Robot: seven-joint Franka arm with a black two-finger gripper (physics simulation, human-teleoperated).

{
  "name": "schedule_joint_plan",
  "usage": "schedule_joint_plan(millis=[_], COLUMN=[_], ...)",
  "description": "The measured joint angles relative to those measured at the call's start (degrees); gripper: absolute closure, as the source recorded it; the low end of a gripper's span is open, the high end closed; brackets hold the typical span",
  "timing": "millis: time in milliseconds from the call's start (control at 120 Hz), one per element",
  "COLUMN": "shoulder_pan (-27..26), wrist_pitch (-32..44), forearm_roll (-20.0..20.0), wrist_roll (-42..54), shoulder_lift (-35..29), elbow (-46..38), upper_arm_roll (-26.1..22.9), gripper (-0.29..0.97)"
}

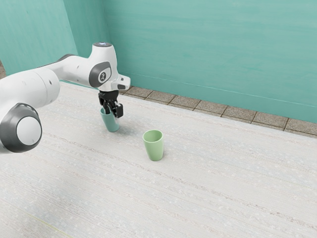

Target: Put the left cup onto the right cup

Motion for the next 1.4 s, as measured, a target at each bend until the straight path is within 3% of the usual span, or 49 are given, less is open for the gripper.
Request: schedule_joint_plan(millis=[1400], shoulder_pan=[0.3], wrist_pitch=[0.2], forearm_roll=[0.0], wrist_roll=[0.2], shoulder_lift=[1.1], elbow=[0.7], upper_arm_roll=[0.5], gripper=[0.56])
